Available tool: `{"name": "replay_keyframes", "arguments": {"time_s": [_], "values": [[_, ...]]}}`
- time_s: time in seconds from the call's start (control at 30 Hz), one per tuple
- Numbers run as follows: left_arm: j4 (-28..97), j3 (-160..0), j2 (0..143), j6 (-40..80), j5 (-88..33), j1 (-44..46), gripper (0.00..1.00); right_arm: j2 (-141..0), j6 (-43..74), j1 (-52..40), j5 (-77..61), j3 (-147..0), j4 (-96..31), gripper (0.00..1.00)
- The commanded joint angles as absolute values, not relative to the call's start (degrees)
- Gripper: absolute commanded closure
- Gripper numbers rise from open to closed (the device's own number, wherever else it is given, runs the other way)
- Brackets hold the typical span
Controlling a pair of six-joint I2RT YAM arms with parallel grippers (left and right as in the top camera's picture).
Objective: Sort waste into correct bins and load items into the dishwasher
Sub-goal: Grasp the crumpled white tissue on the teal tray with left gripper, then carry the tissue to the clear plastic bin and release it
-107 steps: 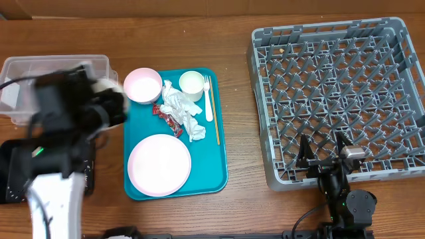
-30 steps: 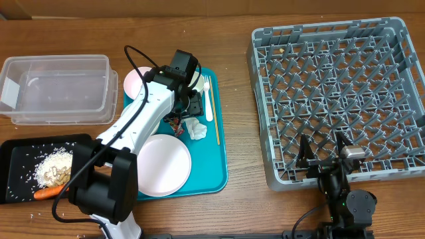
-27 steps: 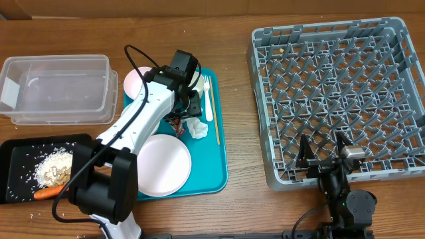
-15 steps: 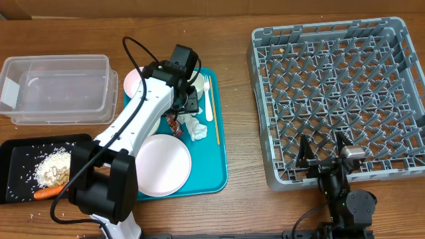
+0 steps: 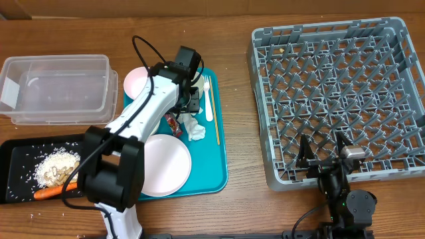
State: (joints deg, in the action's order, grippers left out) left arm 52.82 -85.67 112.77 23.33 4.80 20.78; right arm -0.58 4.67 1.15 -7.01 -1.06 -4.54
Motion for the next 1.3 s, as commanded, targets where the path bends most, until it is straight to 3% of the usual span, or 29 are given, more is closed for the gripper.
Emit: {"name": "replay_keyframes", "arguments": {"time_s": [0.0,0.13,0.23,0.7,0.87,1.0,1.27], "values": [[53.0,-86.8,113.1,21.2,6.4,21.5,0.51,-0.2,4.7,1.4,-6.5,-0.4,-4.2,0.0],[53.5,-86.9,113.1,21.2,6.4,21.5,0.73,-0.2,4.7,1.4,-6.5,-0.4,-4.2,0.0],[54.7,-88.0,113.1,21.2,6.4,21.5,0.96,-0.2,4.7,1.4,-6.5,-0.4,-4.2,0.0],[74.8,-108.0,112.6,24.5,7.1,21.3,0.96,-0.2,4.7,1.4,-6.5,-0.4,-4.2,0.0],[83.1,-116.2,112.5,28.5,18.7,19.1,0.96,-0.2,4.7,1.4,-6.5,-0.4,-4.2,0.0],[83.3,-120.8,112.5,31.2,25.1,12.4,0.96,-0.2,4.7,1.4,-6.5,-0.4,-4.2,0.0],[76.7,-120.8,112.5,39.9,24.9,-8.7,0.96,-0.2,4.7,1.4,-6.5,-0.4,-4.2,0.0]]}}
